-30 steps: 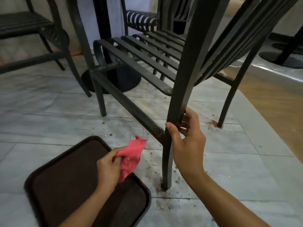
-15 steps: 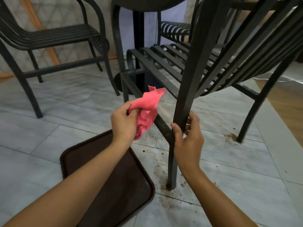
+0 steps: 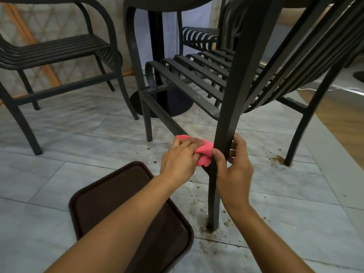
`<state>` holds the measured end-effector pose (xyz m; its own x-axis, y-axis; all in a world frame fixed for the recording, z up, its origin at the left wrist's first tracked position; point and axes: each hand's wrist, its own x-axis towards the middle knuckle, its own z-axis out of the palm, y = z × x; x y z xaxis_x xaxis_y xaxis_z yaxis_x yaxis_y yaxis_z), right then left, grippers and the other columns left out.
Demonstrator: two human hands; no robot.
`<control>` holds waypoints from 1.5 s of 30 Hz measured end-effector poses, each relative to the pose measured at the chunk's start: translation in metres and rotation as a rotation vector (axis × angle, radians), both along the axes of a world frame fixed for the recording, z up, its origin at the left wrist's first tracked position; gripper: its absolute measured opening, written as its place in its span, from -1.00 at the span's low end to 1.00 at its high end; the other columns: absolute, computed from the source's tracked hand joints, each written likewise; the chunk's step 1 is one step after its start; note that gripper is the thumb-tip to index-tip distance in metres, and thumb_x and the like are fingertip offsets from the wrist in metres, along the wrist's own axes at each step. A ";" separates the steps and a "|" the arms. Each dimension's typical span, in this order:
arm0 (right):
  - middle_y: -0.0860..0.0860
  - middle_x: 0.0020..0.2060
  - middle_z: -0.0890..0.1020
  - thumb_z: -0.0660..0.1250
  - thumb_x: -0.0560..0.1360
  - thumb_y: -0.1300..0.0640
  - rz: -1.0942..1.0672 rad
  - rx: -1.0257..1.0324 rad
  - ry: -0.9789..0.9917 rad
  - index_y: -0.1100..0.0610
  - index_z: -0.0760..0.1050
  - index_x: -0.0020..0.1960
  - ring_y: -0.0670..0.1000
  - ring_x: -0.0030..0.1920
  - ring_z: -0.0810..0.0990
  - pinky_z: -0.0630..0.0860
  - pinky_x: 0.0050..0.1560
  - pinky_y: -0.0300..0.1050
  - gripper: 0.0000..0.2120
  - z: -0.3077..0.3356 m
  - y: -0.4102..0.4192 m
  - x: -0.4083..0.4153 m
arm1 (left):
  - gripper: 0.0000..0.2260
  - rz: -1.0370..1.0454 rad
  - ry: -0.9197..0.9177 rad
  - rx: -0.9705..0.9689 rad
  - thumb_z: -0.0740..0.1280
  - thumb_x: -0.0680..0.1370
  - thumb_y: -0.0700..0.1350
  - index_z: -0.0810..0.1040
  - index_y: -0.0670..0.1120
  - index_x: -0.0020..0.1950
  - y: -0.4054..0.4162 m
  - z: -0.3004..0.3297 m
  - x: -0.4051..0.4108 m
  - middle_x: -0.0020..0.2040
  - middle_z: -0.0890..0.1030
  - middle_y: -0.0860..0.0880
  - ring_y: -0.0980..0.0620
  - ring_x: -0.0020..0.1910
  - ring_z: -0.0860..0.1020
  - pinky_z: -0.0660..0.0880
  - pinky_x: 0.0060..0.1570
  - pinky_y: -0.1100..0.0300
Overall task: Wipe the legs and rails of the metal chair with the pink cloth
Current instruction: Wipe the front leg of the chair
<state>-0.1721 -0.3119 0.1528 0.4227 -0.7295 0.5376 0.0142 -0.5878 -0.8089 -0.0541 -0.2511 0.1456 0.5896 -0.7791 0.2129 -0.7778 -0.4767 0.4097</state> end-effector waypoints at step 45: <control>-0.25 -0.11 0.51 0.29 0.52 0.12 -0.077 -0.027 0.117 -0.02 0.31 0.28 -0.23 -0.11 0.55 0.49 -0.15 -0.36 -0.64 0.000 0.001 0.002 | -0.85 0.140 0.761 -0.618 0.25 0.57 -0.18 0.54 0.07 -0.04 0.026 -0.007 -0.058 -0.20 0.62 0.08 0.26 -0.25 0.58 0.45 -0.32 0.44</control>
